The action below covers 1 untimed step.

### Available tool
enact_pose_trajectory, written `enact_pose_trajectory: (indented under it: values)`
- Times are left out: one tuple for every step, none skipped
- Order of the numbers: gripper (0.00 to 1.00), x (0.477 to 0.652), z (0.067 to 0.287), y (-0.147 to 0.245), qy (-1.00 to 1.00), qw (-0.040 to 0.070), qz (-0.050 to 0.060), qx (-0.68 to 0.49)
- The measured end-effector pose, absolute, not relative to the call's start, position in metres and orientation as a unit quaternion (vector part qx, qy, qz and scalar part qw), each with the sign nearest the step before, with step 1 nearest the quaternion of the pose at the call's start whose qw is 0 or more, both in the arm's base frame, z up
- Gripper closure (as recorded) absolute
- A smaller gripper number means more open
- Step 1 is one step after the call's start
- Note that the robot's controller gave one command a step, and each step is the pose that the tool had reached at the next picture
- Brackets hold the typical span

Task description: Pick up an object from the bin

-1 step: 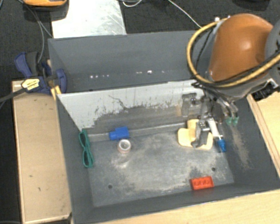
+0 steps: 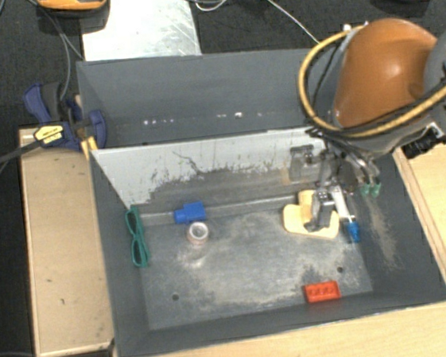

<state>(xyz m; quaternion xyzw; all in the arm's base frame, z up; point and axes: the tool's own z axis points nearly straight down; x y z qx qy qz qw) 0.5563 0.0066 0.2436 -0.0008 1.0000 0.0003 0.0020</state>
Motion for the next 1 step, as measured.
enact_pose_trajectory:
  values:
    - [0.00,0.5714,0.1565,-0.0258,0.998,0.001,0.000,-0.056]
